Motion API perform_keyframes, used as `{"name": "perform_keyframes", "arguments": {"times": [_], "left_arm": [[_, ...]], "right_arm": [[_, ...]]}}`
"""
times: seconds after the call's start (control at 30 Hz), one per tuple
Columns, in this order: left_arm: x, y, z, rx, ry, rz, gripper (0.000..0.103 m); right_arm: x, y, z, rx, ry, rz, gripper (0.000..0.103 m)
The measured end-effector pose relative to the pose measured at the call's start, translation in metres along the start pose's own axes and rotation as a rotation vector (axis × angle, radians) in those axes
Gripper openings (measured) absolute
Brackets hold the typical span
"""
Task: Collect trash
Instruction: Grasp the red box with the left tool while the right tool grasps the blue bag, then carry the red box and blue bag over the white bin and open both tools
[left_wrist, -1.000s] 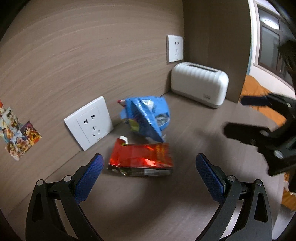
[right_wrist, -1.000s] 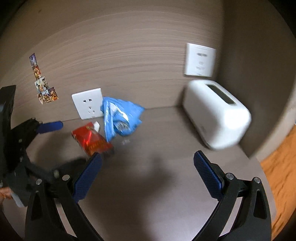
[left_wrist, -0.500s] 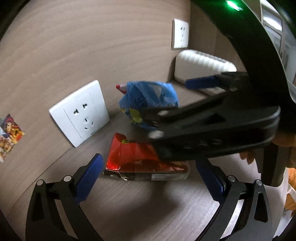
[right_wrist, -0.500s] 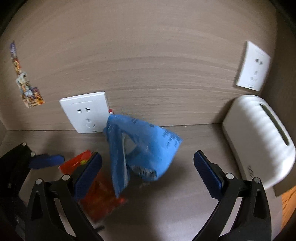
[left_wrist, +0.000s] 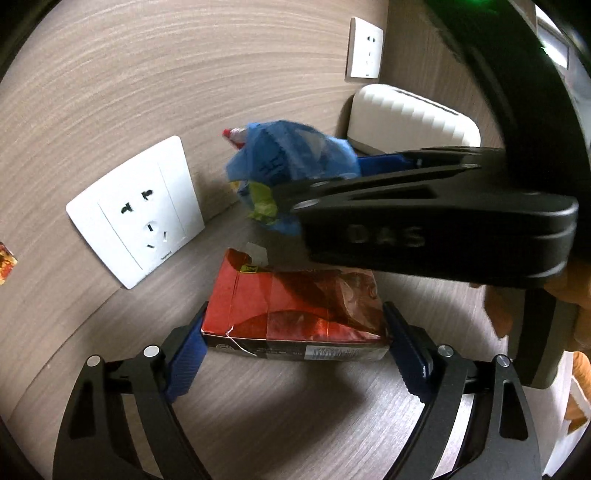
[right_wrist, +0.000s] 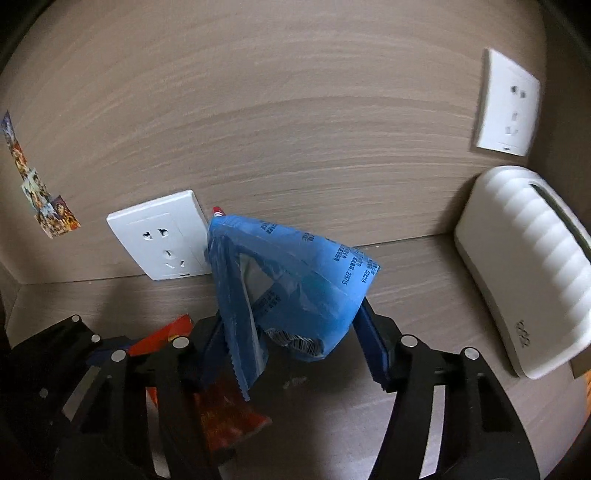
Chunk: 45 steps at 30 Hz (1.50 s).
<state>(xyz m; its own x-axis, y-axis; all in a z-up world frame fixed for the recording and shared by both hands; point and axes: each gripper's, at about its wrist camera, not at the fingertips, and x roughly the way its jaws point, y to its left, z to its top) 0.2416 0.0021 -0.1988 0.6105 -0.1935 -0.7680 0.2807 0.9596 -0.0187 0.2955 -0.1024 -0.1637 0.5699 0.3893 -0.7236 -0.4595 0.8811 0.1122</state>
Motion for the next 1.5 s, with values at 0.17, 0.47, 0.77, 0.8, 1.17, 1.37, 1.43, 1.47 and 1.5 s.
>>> {"name": "perform_keyframes", "arguments": {"times": [0.17,0.47,0.77,0.8,1.17,1.37,1.43,1.47,1.5], "left_arm": [[-0.019,-0.004,0.002,0.010,-0.027,0.009,0.085],[-0.068,-0.041,0.005,0.088,-0.081,-0.019,0.085],[-0.097,-0.121,-0.006,0.202,-0.093,-0.136,0.085],[-0.098,-0.129,-0.008,0.212,-0.093,-0.145,0.085],[-0.113,-0.253,-0.045,0.380,-0.060,-0.309,0.085],[-0.118,-0.321,-0.073,0.494,-0.038,-0.387,0.085],[-0.113,-0.342,-0.084,0.526,-0.020,-0.417,0.085],[-0.110,-0.353,-0.091,0.546,-0.008,-0.430,0.085],[-0.108,-0.359,-0.095,0.559,-0.001,-0.439,0.085]], "right_arm": [[-0.027,0.000,-0.005,0.030,-0.041,0.002,0.062],[-0.102,-0.014,-0.037,0.066,-0.112,-0.032,0.062],[-0.189,-0.049,-0.102,0.142,-0.135,-0.129,0.062],[-0.198,-0.053,-0.109,0.149,-0.137,-0.142,0.062],[-0.299,-0.101,-0.205,0.264,-0.122,-0.280,0.062],[-0.333,-0.120,-0.265,0.332,-0.069,-0.347,0.062],[-0.340,-0.124,-0.285,0.358,-0.051,-0.368,0.062],[-0.343,-0.126,-0.296,0.370,-0.041,-0.384,0.062],[-0.345,-0.129,-0.305,0.382,-0.032,-0.395,0.062]]}}
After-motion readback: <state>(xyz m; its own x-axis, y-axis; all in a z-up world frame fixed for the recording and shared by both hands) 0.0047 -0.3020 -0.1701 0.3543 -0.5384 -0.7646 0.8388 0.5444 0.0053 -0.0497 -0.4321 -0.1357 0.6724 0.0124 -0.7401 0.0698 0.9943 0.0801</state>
